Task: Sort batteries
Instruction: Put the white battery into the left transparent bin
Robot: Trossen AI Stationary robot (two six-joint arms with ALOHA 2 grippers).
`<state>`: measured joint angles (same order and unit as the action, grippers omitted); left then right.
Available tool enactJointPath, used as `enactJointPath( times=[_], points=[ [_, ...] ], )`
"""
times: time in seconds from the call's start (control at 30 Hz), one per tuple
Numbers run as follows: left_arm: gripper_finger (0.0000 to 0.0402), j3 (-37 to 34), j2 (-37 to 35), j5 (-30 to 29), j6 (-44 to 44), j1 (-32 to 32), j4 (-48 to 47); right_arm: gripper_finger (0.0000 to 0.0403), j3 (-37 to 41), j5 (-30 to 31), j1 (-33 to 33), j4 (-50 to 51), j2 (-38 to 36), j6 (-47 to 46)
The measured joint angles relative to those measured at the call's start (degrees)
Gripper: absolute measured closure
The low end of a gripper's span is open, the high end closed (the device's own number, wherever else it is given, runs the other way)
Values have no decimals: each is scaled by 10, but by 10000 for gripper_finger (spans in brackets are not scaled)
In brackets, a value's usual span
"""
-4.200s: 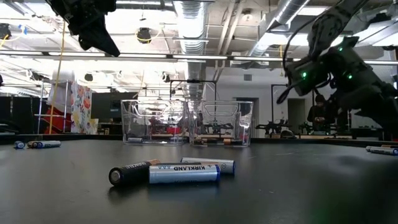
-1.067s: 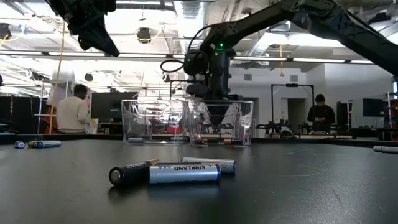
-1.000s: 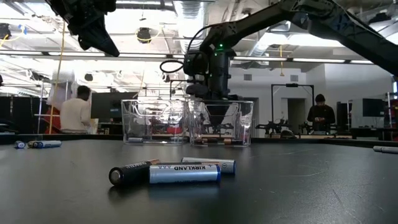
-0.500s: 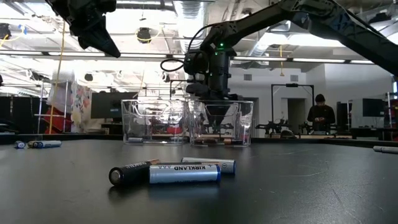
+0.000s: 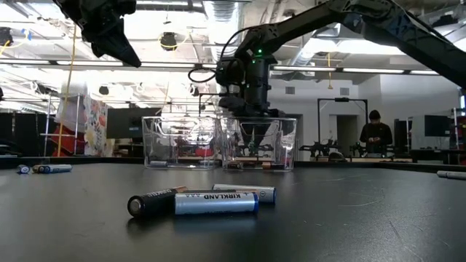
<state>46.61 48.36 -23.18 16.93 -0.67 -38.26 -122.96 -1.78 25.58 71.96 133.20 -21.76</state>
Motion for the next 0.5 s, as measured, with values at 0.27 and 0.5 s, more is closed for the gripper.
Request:
enactJointPath(
  times=[0.27,0.5],
  points=[
    [401,0,0,-3,2,0,0,237,0,0,-1,-2,-81,9],
    [401,0,0,-3,2,0,0,239,-1,4,5,61,-176,13]
  ],
)
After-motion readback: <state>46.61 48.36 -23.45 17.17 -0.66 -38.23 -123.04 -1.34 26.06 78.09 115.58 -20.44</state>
